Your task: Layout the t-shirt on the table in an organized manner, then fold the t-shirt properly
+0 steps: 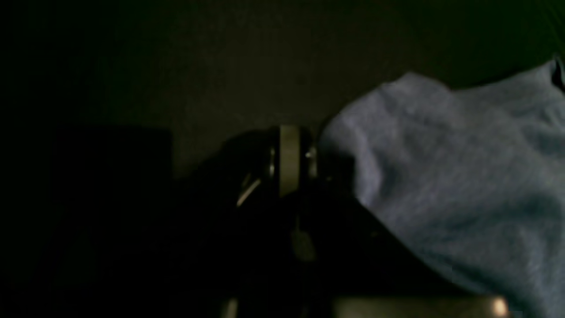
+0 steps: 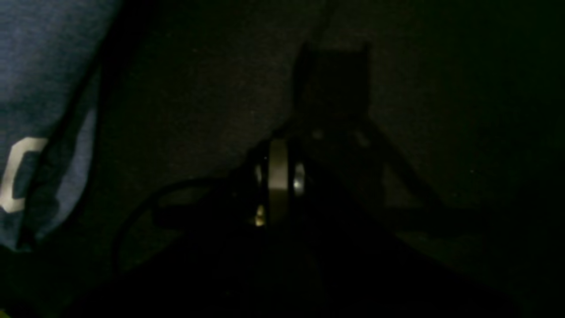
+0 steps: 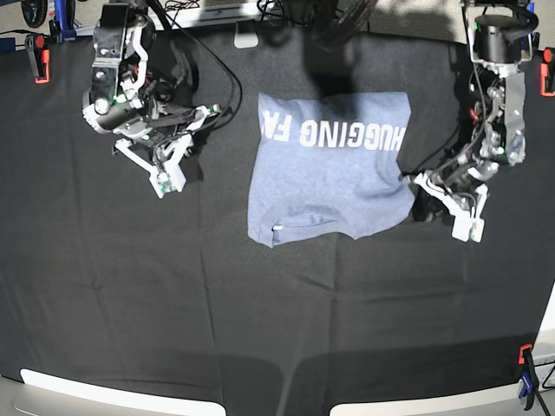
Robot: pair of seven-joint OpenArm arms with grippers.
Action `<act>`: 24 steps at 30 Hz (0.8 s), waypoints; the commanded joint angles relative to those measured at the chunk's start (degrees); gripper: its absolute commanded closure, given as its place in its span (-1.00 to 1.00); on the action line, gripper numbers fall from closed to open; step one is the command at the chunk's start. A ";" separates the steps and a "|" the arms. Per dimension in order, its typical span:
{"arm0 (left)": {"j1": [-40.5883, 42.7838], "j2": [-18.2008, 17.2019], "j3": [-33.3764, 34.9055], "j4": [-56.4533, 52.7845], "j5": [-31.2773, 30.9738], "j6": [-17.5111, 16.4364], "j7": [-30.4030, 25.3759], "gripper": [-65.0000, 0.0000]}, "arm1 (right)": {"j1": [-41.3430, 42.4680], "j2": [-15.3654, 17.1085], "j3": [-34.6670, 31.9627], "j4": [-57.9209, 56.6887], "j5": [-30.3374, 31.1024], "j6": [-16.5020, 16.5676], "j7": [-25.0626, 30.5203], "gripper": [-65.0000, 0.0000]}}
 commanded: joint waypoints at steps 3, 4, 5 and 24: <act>-2.38 -1.01 -0.26 1.11 -0.98 -0.35 -1.38 1.00 | 0.55 0.28 0.09 0.96 0.55 0.04 2.16 1.00; -2.62 -1.22 -0.28 1.33 -1.01 -0.35 -1.18 1.00 | 0.55 0.31 0.15 1.03 0.55 0.04 2.69 1.00; -2.54 -1.66 -0.28 2.12 -1.14 -0.37 -1.01 1.00 | 0.55 0.28 0.37 1.31 0.57 0.02 2.93 1.00; 32.83 -5.38 -13.97 37.97 -9.79 0.52 4.83 1.00 | -15.74 0.15 24.17 20.63 17.64 1.60 -2.27 1.00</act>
